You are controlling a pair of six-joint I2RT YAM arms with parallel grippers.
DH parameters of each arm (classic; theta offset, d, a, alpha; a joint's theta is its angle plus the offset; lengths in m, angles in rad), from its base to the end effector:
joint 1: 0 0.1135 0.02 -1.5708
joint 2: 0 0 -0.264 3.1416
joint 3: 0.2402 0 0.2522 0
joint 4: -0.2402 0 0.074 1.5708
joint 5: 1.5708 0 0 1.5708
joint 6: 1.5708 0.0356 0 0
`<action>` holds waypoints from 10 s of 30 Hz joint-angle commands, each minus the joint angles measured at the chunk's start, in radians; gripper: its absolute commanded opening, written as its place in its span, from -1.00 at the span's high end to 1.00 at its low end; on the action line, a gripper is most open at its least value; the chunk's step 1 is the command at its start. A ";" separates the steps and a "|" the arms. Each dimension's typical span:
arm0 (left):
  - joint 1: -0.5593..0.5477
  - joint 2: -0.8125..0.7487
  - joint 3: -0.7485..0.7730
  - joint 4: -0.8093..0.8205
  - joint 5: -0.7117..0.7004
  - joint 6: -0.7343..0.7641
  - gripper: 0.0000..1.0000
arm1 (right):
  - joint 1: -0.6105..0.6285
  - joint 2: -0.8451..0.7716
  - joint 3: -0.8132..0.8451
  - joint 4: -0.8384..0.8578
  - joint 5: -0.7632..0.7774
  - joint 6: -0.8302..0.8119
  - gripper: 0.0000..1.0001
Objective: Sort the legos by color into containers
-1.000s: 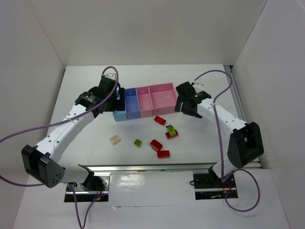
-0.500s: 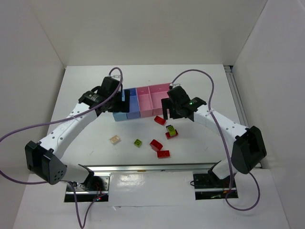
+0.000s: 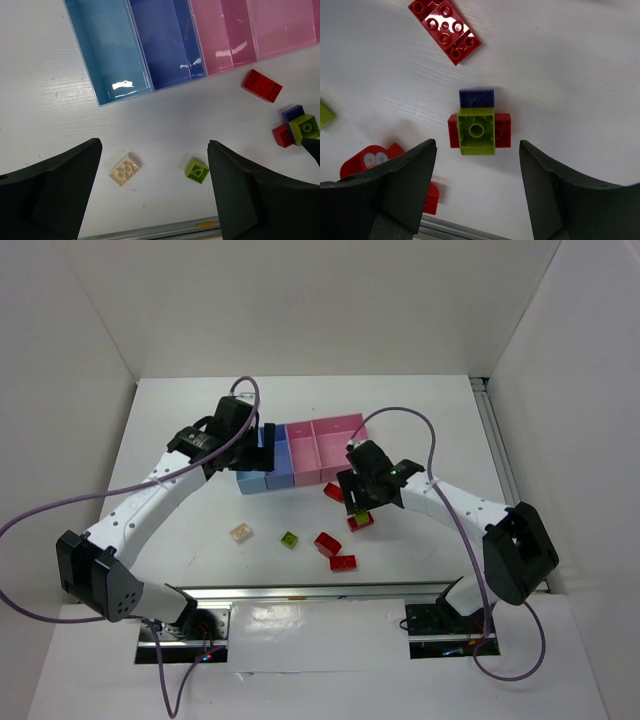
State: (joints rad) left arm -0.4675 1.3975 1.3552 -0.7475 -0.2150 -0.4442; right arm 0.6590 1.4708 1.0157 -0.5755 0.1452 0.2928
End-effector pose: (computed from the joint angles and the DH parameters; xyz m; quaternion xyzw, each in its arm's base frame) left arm 0.2697 -0.1277 0.3459 -0.0301 0.9198 -0.0775 0.3835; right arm 0.2373 0.1773 0.2287 -0.1560 0.9487 0.0598 0.2686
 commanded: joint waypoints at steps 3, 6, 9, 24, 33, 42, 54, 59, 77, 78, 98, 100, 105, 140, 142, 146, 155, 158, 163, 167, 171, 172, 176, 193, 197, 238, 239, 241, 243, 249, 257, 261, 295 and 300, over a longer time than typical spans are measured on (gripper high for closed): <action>-0.002 0.024 0.042 0.002 0.011 0.018 -0.96 | 0.008 0.023 -0.016 0.062 -0.015 -0.032 -0.45; -0.002 0.024 0.042 0.002 0.011 0.009 -0.96 | 0.008 0.023 -0.043 0.075 -0.036 -0.032 -0.39; -0.002 0.034 0.042 0.002 0.011 0.009 -0.96 | 0.008 0.023 -0.052 0.088 -0.036 -0.032 -0.29; -0.002 0.043 0.024 0.002 0.031 0.009 -0.96 | 0.008 0.083 -0.052 0.108 -0.026 -0.032 -0.10; -0.002 0.043 0.024 0.002 0.022 -0.001 -1.00 | 0.008 0.083 -0.042 0.108 -0.036 -0.023 0.19; -0.002 0.034 0.034 -0.033 0.012 -0.001 -1.00 | 0.008 0.092 -0.054 0.106 -0.016 -0.001 0.21; -0.002 0.005 0.159 0.022 0.233 0.101 -1.00 | -0.100 -0.053 0.276 -0.129 -0.241 0.071 0.56; -0.002 -0.049 0.078 0.148 0.452 0.113 -0.98 | -0.243 -0.153 0.227 -0.020 -0.618 0.169 0.56; -0.186 -0.146 -0.180 0.614 0.615 0.369 -1.00 | -0.487 -0.179 0.050 0.379 -1.216 0.589 0.56; -0.197 -0.146 -0.194 0.632 0.615 0.369 -1.00 | -0.487 -0.170 0.050 0.388 -1.227 0.598 0.56; -0.250 -0.005 -0.091 0.703 0.632 0.340 -0.71 | -0.478 -0.142 0.020 0.485 -1.266 0.657 0.53; -0.250 -0.005 -0.091 0.703 0.632 0.340 -0.56 | -0.478 -0.142 0.020 0.485 -1.266 0.657 0.53; -0.250 0.014 -0.056 0.668 0.669 0.349 -0.02 | -0.478 -0.123 0.020 0.496 -1.276 0.657 0.53; 0.119 0.288 0.162 0.114 0.057 0.053 1.00 | -0.627 -0.063 0.149 0.060 -0.835 0.232 0.63; 0.142 0.320 0.189 0.105 0.057 0.039 1.00 | -0.627 -0.063 0.140 0.060 -0.835 0.232 0.63; 0.174 0.386 0.219 0.093 0.029 0.016 1.00 | -0.627 -0.063 0.130 0.060 -0.845 0.232 0.63; 0.219 0.457 0.263 0.092 0.069 -0.008 -0.30 | -0.627 -0.043 0.121 0.071 -0.865 0.232 0.49; 0.219 0.446 0.272 0.082 0.100 -0.008 -1.00 | -0.616 -0.033 0.121 0.071 -0.865 0.232 0.46; 0.219 0.399 0.321 0.063 0.144 0.056 -1.00 | -0.596 -0.033 0.130 0.071 -0.877 0.232 0.46; 0.150 0.307 0.311 0.089 0.227 0.166 -1.00 | -0.578 -0.024 0.150 0.071 -0.926 0.232 0.46; 0.058 0.173 0.145 0.330 0.616 0.291 -0.95 | -0.568 -0.024 0.140 0.120 -1.016 0.253 0.46; 0.041 0.160 0.125 0.414 0.664 0.300 -0.91 | -0.568 -0.024 0.139 0.161 -1.035 0.265 0.46; -0.051 0.150 0.114 0.465 0.791 0.364 -0.88 | -0.556 0.002 0.126 0.255 -1.159 0.357 0.44; 0.133 0.336 0.021 1.054 1.528 -0.327 -0.70 | -0.504 -0.084 0.159 0.349 -1.187 0.280 0.44; 0.112 0.386 0.030 1.215 1.562 -0.491 -0.73 | -0.483 -0.093 0.175 0.324 -1.144 0.258 0.44; 0.064 0.574 0.022 1.961 1.622 -1.094 0.65 | -0.372 -0.043 0.239 0.365 -1.105 0.269 0.44; 0.064 0.574 0.022 1.961 1.631 -1.094 0.71 | -0.372 -0.043 0.239 0.365 -1.105 0.269 0.44; 0.064 0.574 0.022 1.961 1.631 -1.094 0.94 | -0.372 -0.043 0.239 0.355 -1.095 0.269 0.44; 0.064 0.574 0.012 1.961 1.631 -1.094 1.00 | -0.372 -0.043 0.239 0.355 -1.095 0.269 0.44; 0.110 0.555 -0.034 2.021 1.631 -1.145 1.00 | -0.372 -0.043 0.239 0.345 -1.062 0.269 0.44; 0.170 0.537 -0.068 2.042 1.640 -1.160 1.00 | -0.384 -0.043 0.248 0.345 -1.053 0.269 0.46; 0.170 0.518 -0.096 1.947 1.640 -1.062 1.00 | -0.394 -0.053 0.248 0.371 -1.041 0.287 0.46; 0.187 0.501 0.395 -0.003 0.594 0.084 1.00 | -0.328 0.531 0.822 -0.067 -0.082 0.049 0.42; 0.145 0.575 0.484 -0.012 0.557 0.075 1.00 | -0.328 0.580 0.891 -0.067 -0.064 0.049 -0.33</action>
State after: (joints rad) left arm -0.3004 1.9312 1.7805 -0.7414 0.3786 -0.3878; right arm 0.3202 2.0407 1.8252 -0.6437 0.0502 0.3553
